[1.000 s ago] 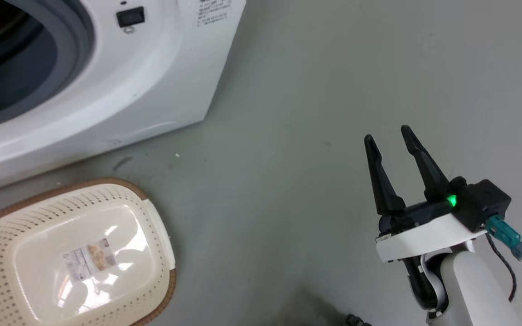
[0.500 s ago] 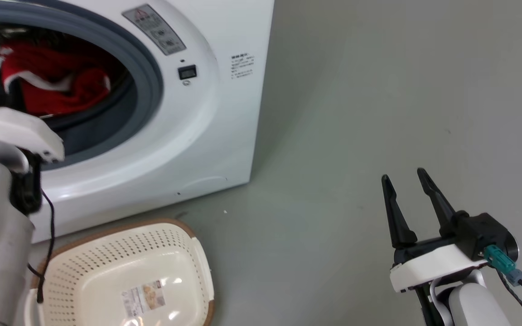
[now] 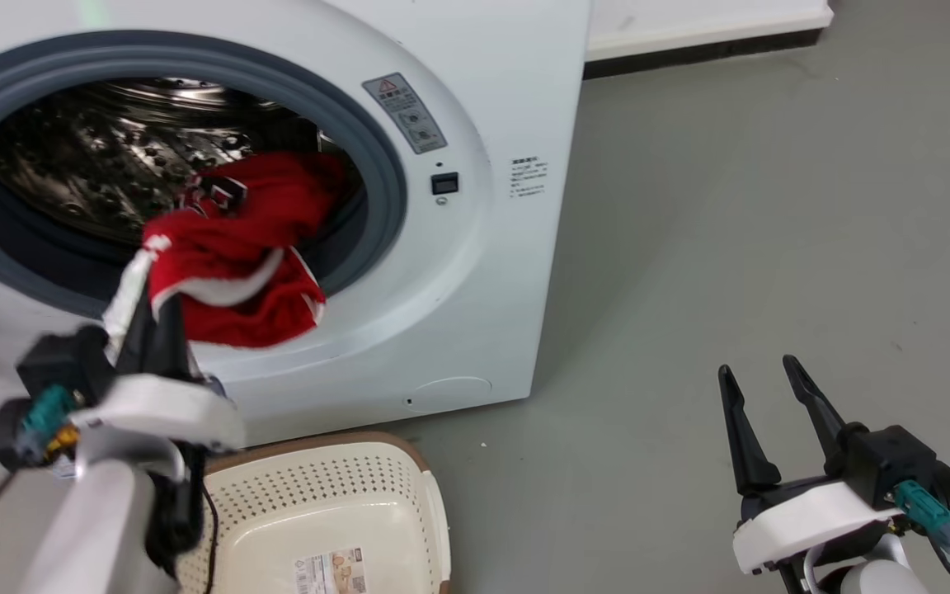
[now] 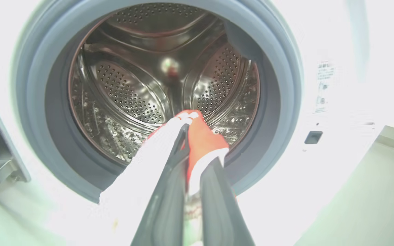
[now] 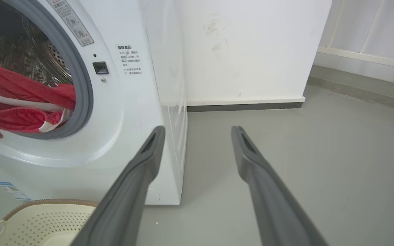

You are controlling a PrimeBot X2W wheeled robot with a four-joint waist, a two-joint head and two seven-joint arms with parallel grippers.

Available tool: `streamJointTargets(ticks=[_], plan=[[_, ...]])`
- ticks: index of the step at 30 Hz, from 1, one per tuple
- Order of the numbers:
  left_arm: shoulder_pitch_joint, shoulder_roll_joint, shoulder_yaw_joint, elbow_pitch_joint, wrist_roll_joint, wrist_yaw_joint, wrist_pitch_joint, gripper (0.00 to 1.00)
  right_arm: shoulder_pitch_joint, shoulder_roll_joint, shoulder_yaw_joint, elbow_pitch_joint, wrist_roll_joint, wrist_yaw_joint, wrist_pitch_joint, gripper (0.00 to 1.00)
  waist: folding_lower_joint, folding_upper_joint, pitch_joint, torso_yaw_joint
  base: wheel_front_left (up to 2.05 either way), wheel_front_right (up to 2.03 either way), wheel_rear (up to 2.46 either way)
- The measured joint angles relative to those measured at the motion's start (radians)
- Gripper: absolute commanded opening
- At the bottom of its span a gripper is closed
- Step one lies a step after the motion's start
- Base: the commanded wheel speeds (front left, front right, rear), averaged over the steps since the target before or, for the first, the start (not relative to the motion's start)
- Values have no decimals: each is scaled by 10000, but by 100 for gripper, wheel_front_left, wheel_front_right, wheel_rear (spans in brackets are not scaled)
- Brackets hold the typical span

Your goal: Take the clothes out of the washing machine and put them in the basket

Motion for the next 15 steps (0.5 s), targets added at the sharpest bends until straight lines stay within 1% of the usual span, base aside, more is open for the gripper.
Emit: streamJointTargets(ticks=[4, 7, 10, 13, 15], plan=[[1315, -288, -219, -1083, 79, 242, 13, 0, 207, -2, -79, -167, -73, 0, 196, 100, 1, 0, -214, 284, 0, 0, 0], [2290, -464, -416, -1691, -58, 414, 276, 0, 371, -2, -102, -316, -105, 0, 326, 100, 1, 0, -382, 478, 0, 0, 0], [3095, -499, -671, -2288, -94, 612, 679, 0, 546, -6, -140, -464, -199, 0, 485, 100, 1, 0, -514, 686, 0, 0, 0], [3921, -583, -1003, -2648, -111, 819, 1099, 0, 650, -4, -209, -583, -268, 0, 600, 100, 2, 0, -605, 893, 0, 0, 0], [4402, -675, -1216, -2692, -199, 863, 1369, 0, 700, -4, -251, -702, -316, 0, 692, 100, 2, 0, -641, 1030, 0, 0, 0]])
